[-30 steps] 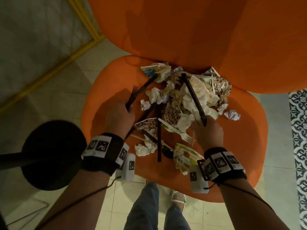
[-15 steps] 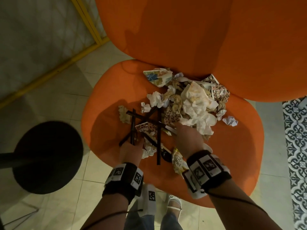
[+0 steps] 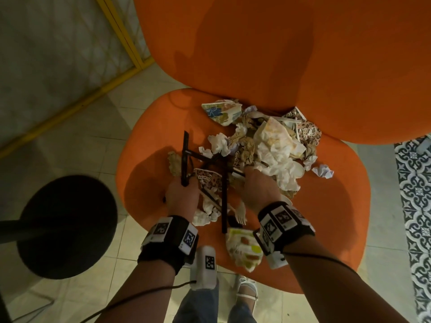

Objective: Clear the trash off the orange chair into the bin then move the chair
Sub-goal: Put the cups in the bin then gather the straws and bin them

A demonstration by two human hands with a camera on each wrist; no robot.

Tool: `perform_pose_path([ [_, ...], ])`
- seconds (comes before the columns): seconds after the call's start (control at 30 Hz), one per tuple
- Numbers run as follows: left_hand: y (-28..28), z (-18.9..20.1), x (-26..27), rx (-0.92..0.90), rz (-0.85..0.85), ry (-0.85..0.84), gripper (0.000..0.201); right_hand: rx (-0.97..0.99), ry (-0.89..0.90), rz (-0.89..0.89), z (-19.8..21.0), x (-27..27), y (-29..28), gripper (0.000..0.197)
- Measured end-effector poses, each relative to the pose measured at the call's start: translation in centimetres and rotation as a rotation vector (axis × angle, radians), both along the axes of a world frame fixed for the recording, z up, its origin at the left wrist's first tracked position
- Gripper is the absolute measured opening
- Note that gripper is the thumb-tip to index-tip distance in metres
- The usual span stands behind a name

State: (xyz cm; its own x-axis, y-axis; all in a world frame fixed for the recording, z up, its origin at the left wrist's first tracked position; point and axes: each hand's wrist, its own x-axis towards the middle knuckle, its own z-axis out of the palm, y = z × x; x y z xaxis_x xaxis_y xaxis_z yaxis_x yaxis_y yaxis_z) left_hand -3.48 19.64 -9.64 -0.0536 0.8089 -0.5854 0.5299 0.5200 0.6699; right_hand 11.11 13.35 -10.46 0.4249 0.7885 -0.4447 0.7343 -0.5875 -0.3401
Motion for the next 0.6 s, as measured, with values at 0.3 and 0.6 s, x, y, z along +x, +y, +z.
perform_pose_path([
  [0.3, 3.2, 1.0, 0.8, 0.194, -0.1, 0.021, 0.011, 0.348, 0.046, -0.165, 2.0, 3.1, 0.1, 0.022],
  [0.6, 4.1, -1.5, -0.1, 0.171, -0.244, 0.115, 0.031, 0.452, 0.154, -0.313, 2.3, 6.5, 1.9, 0.022],
])
